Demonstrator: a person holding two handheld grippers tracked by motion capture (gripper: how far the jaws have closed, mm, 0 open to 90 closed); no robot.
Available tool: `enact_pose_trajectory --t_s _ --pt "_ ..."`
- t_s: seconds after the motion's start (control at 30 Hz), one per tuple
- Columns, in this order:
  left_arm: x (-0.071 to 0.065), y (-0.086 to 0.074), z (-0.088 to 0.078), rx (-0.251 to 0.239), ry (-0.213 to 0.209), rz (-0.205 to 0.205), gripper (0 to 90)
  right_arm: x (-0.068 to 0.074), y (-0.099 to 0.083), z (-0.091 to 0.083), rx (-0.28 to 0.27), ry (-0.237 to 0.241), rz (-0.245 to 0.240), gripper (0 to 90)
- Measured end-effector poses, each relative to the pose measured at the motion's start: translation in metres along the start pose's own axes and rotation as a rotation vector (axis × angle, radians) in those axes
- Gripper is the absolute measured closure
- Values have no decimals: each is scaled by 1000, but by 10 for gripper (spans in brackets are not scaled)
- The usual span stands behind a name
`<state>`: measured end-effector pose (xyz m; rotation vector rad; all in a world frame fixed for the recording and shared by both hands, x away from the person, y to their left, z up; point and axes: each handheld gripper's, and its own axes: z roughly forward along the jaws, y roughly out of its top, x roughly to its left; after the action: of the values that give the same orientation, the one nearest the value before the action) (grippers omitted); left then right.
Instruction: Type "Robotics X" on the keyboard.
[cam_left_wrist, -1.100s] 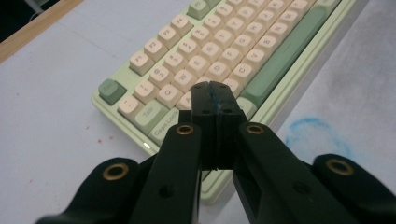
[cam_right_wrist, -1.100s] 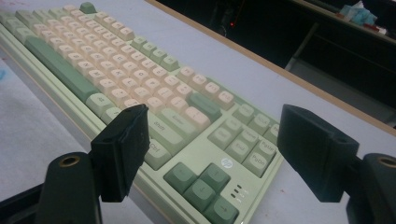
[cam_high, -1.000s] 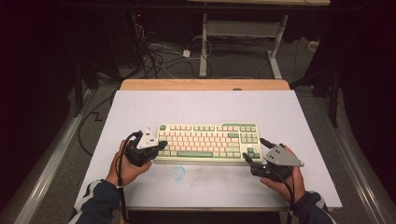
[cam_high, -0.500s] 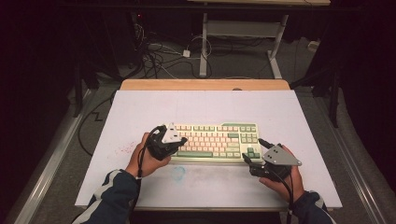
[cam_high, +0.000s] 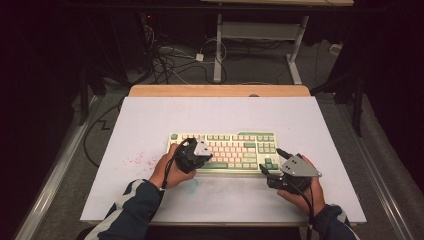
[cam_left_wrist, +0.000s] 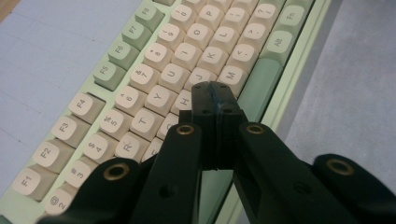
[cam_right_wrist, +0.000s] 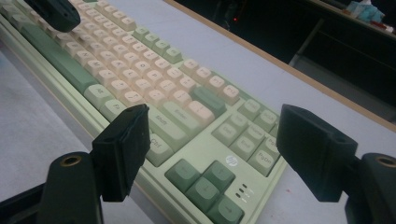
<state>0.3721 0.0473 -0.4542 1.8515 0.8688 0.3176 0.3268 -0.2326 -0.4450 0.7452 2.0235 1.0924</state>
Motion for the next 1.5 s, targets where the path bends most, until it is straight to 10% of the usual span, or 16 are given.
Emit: enact_pose_trajectory --t_s 0.8,1.2,1.5 --pt "6 -7 13 24 30 0 873 -1 -1 0 12 -20 -6 284" --pt "8 3 -5 -61 22 11 840 -3 -1 0 17 -26 -4 284" --pt "14 8 -22 -147 36 8 614 -2 -1 1 31 -16 -10 284"
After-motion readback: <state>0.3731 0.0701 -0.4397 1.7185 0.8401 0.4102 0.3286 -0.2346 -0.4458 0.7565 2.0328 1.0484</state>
